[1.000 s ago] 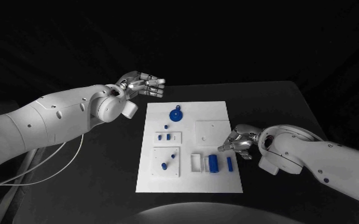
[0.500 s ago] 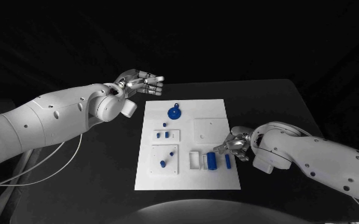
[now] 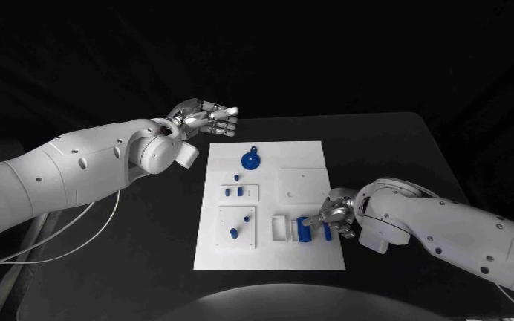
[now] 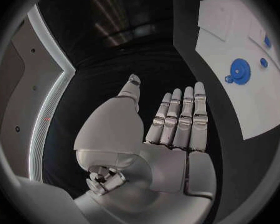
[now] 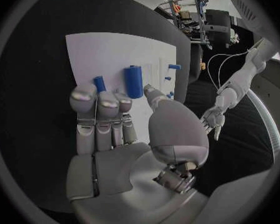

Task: Assemble the parts on the task board

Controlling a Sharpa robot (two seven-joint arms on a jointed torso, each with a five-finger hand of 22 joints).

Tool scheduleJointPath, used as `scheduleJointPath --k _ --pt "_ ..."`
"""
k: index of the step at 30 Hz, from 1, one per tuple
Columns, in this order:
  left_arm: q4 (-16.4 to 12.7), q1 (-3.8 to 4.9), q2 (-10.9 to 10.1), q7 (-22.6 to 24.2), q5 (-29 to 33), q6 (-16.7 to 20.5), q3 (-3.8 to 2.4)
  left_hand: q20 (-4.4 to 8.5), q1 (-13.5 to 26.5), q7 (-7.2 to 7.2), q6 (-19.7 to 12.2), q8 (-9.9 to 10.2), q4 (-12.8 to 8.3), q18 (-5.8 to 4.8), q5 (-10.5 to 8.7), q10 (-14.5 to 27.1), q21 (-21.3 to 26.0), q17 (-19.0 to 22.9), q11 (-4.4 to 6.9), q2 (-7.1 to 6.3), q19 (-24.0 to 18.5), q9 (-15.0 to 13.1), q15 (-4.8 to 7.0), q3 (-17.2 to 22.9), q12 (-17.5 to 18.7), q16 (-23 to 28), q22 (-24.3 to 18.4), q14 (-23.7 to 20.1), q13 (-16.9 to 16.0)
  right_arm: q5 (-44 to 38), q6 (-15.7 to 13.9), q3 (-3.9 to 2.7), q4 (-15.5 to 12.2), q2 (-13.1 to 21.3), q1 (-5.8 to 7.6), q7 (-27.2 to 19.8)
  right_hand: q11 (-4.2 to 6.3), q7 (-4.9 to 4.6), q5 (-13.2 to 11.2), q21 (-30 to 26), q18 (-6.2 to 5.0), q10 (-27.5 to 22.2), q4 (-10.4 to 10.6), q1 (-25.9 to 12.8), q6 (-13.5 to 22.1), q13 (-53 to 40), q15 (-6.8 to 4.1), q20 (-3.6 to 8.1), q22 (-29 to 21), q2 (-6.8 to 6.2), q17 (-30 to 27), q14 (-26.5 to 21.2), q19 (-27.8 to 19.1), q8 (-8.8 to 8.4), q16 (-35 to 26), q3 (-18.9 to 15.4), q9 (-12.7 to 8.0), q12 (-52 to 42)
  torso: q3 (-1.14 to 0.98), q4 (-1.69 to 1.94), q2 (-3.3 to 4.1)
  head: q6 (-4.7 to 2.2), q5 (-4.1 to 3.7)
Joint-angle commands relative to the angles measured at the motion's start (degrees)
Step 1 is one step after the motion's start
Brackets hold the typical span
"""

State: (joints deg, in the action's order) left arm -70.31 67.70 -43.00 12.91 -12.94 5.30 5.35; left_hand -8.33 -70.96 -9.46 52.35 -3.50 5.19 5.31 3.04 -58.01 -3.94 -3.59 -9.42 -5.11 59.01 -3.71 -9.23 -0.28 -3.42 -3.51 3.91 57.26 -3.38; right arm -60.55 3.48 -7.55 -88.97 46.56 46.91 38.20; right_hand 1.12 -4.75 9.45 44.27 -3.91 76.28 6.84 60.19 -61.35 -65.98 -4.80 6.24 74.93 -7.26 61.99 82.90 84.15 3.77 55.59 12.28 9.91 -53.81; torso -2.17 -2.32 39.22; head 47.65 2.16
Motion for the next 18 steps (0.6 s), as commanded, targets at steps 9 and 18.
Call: scheduleJointPath --k 9,18 --pt "-0.2 -0.11 0.0 0.7 -1.1 -2.2 -0.02 -0.39 -1.2 -0.41 0.3 -0.2 4.1 0.11 -0.38 0.2 0.1 0.1 -0.20 -1.06 -0.7 0.0 -0.36 -0.6 0.0 0.0 0.0 -1.0 0.0 0.4 -0.4 0.23 0.6 -1.7 -1.25 1.5 -0.50 -0.60 -2.9 -0.7 -0.64 -0.6 1.3 1.9 2.5 0.3 0.33 -0.65 5.1 -3.13 -0.1 0.4 0.1 -0.13 -0.8 -0.5 0.3 1.2 -0.11 -0.09 0.05 0.33 0.18" --pt "-0.1 -0.16 0.1 0.5 -1.1 -4.0 -0.01 -0.54 -0.7 -0.61 -0.2 -0.1 4.9 0.16 -0.38 0.5 0.1 0.1 -0.35 -1.31 -1.0 0.0 -0.53 -0.6 0.0 0.0 0.0 -1.5 0.0 0.5 -1.1 0.90 2.9 -3.7 -1.72 1.4 -0.68 -0.82 -3.0 -1.6 -0.73 -1.4 0.3 2.6 3.2 1.1 0.46 -0.79 4.9 -3.08 -0.1 0.3 -0.1 -0.16 -1.1 -0.5 0.4 2.3 -0.08 -0.04 0.01 0.18 0.10"
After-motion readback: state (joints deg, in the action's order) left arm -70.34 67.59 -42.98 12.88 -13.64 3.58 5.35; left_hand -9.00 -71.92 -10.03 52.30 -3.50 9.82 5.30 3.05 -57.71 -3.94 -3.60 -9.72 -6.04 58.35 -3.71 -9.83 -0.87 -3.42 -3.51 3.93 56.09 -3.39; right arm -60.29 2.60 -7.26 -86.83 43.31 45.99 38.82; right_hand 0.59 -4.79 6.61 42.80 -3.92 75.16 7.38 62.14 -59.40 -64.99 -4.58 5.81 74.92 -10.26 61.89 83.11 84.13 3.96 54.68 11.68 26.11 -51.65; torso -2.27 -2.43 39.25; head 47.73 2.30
